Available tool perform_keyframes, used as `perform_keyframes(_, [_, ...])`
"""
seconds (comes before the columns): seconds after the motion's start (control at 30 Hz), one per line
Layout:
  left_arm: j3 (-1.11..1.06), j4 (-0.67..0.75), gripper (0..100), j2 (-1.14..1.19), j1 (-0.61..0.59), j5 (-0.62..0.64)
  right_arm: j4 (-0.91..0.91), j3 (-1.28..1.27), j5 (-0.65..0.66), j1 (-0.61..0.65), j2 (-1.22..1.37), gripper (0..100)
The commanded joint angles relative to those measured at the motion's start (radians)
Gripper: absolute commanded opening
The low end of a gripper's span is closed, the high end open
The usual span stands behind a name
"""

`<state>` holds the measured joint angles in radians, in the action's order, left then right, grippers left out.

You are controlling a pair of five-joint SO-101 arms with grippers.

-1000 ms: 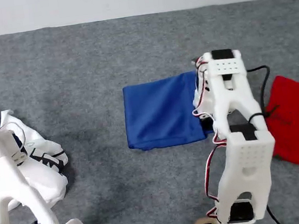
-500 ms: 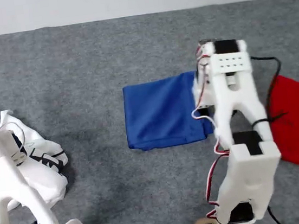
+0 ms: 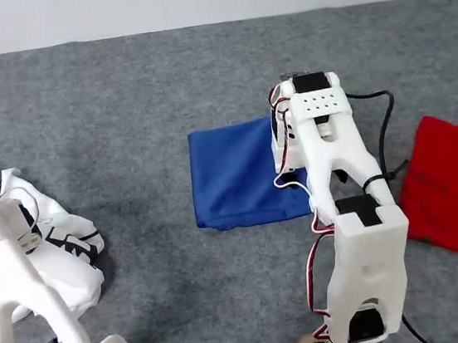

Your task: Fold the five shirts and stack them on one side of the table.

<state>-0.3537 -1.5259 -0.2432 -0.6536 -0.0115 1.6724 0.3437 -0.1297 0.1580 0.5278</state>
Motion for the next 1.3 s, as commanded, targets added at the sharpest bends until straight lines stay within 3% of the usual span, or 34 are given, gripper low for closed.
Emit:
perform_keyframes(0.0, [0.002,-0.006,1,-0.031,0.003,0.005,0.036,0.012,-0.008,0.018,-0.01,32.8])
perform_keyframes(0.27, [0.002,-0.008,1,-0.031,0.003,0.005,0.035,0.009,-0.006,0.09,0.001,16.5])
perform_keyframes(0.83, [0.002,-0.021,1,-0.031,0.003,0.005,0.053,0.006,0.023,0.044,0.054,15.7])
perform_keyframes(1.0, [0.002,-0.021,1,-0.031,0.003,0.005,0.048,0.014,0.068,0.045,0.042,0.6])
perform_keyframes(1.27, [0.002,-0.02,1,-0.031,0.003,0.005,0.107,0.086,0.086,-0.012,0.041,1.0])
